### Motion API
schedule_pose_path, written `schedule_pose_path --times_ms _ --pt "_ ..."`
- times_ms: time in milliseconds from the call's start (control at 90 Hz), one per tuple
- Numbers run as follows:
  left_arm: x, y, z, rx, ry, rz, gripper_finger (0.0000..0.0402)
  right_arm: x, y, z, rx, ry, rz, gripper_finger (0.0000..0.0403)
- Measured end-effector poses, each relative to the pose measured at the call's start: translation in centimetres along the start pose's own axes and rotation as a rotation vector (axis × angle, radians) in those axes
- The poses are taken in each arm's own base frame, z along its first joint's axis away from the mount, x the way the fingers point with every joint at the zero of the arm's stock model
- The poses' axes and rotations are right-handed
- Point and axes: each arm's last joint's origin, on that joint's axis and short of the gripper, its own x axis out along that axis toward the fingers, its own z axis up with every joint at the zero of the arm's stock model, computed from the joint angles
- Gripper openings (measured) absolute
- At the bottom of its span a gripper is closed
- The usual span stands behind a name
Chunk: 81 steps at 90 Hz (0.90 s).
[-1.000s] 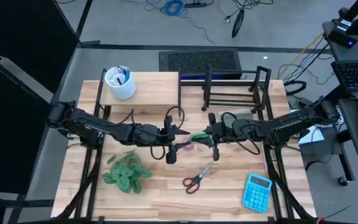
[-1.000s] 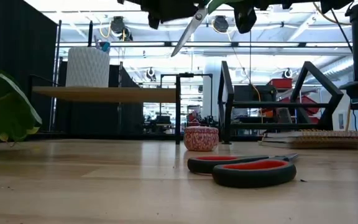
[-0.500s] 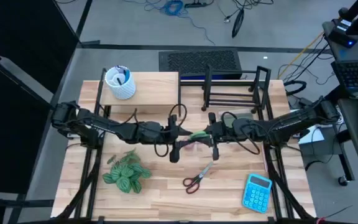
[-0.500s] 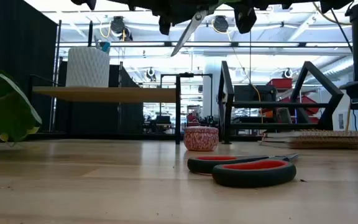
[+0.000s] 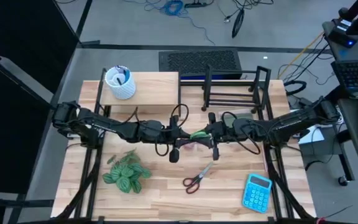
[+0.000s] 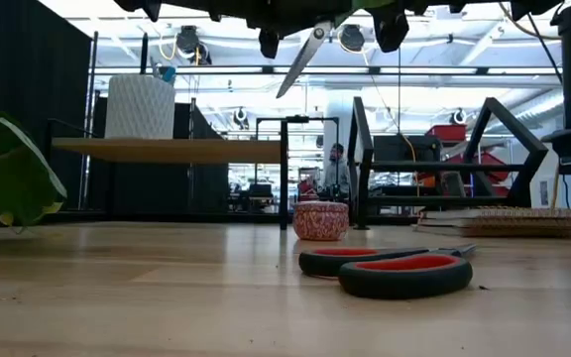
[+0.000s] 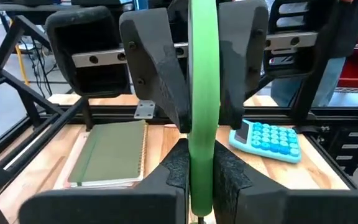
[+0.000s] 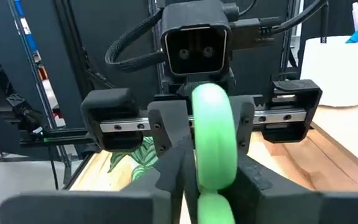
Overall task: Stock shelves
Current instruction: Put the green scissors into the white pen holder
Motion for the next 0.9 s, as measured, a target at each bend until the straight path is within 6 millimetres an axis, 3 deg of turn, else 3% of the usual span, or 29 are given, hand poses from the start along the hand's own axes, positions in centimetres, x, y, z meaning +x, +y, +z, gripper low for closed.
schedule_pose_path --times_ms 189,400,633,900 --pt "0.0 0.0 -0.1 0.022 0.009 0.005 0.0015 -0.9 0.0 0.4 -0.002 0.038 -0.002 0.0158" --pt "-0.4 0.1 0.2 0.027 0.015 0.041 0.0015 -4.3 -0.3 1.1 0.041 0.176 -0.023 0.0217" --pt "-1.4 0.5 1.5 0.055 -0.026 0.135 0.0015 -7.2 -0.6 1.9 0.087 0.222 -0.038 0.0227" --pt "-6.1 1.7 5.9 0.103 -0.115 0.463 0.0015 -6.8 -0.8 0.6 0.058 0.333 -0.068 0.0224"
